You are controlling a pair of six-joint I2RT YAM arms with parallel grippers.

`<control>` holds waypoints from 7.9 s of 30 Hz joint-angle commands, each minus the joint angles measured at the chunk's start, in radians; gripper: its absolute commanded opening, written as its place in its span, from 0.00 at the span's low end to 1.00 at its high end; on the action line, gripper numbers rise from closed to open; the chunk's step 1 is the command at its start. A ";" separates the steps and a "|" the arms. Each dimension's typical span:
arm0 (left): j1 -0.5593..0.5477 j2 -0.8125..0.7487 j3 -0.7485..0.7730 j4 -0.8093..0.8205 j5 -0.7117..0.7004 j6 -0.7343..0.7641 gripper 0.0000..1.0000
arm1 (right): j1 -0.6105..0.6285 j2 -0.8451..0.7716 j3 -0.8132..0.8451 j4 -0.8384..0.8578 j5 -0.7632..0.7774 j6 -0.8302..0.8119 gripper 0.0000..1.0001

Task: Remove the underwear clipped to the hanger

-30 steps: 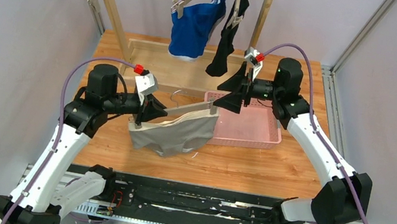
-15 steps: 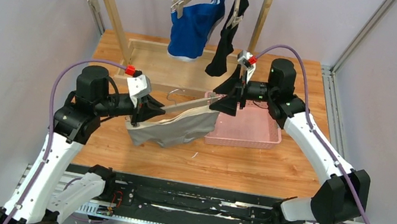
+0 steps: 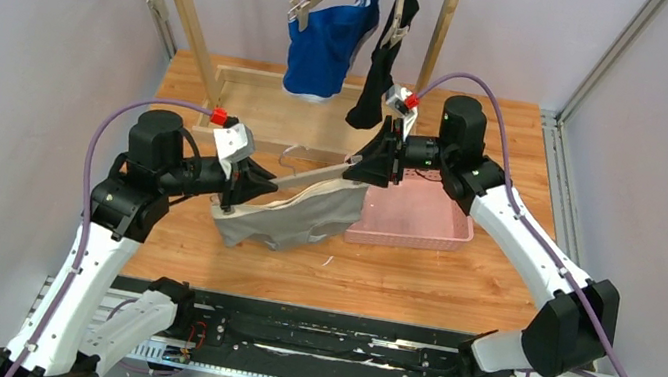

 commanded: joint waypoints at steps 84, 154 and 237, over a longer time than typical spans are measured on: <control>-0.038 0.010 -0.322 1.203 -0.156 -1.074 0.00 | 0.218 0.036 -0.171 1.163 0.665 0.606 0.61; -0.041 -0.067 -0.574 1.508 -0.061 -1.167 0.00 | 0.228 -0.153 -0.204 1.065 0.648 0.546 0.01; -0.041 -0.078 -0.450 1.414 -0.097 -1.092 0.74 | 0.238 -0.142 -0.154 1.108 0.593 0.597 0.01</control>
